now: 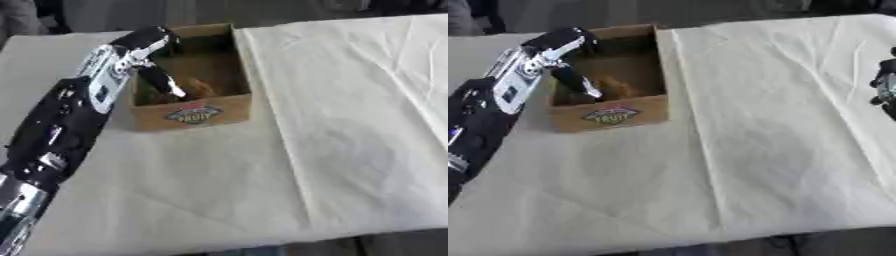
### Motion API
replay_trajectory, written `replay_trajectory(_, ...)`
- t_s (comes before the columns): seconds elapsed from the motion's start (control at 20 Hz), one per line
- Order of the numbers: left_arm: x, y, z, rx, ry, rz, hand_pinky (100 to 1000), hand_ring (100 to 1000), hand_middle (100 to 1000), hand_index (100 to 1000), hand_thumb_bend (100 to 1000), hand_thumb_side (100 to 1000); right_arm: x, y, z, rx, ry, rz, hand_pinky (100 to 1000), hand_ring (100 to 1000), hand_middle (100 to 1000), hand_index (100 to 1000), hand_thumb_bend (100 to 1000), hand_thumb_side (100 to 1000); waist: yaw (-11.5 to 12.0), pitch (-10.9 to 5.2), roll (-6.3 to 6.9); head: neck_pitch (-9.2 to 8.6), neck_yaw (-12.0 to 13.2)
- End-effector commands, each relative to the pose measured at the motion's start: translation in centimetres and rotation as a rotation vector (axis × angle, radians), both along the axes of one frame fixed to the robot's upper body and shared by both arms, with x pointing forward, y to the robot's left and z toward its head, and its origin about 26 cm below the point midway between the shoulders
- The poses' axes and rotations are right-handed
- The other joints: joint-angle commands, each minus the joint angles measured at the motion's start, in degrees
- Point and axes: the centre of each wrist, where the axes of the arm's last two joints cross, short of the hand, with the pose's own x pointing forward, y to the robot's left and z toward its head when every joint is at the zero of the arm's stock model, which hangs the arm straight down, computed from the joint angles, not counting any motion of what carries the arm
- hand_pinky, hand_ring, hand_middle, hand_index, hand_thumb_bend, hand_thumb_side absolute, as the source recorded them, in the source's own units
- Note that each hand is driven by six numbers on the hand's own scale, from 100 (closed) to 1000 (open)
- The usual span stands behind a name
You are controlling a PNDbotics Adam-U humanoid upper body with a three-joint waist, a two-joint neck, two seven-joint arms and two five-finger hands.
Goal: Pick up objects on the table and place them in the box.
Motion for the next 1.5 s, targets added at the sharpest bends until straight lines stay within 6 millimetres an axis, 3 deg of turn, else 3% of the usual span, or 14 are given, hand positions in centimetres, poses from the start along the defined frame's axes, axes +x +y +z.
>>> replay_trajectory(0.05, -0.6, 1.2, 2.7, -0.097, -0.114, 0.018, 696, 717, 717, 791, 939, 637, 0.0, -0.4, 1.0, -0.008, -0.03, -0.002, 426, 573, 642, 792, 100, 343, 0.23, -0.97, -0.4, -0.39, -0.18)
replay_trajectory(0.35, -2.6, 2.8, 3.9, -0.385, -0.256, 0.036, 615, 632, 634, 751, 807, 618, 0.0, -0.5, 0.9, -0.004, -0.03, -0.009, 426, 572, 641, 791, 100, 344, 1.09, -0.97, -0.55, -0.52, -0.5)
replay_trajectory(0.6, -5.6, 4.6, 3.7, -0.608, -0.309, 0.037, 580, 604, 604, 730, 747, 594, 0.0, -0.6, 0.9, 0.001, -0.033, -0.015, 427, 571, 641, 791, 100, 343, 1.9, -0.82, -0.65, -0.56, -1.02)
replay_trajectory(1.0, -10.0, 6.4, 0.5, -0.832, -0.307, 0.083, 542, 586, 584, 715, 672, 576, -0.1, -0.7, 1.0, 0.007, -0.04, -0.022, 427, 572, 641, 791, 100, 345, 3.1, -0.59, -0.86, -0.58, -1.29)
replay_trajectory(1.5, -12.6, 6.6, -3.6, -1.035, -0.288, 0.154, 523, 575, 570, 702, 646, 582, 0.0, -0.6, 1.2, 0.013, -0.049, -0.025, 427, 573, 643, 791, 100, 344, 3.77, -0.21, -1.16, -0.64, -1.25)
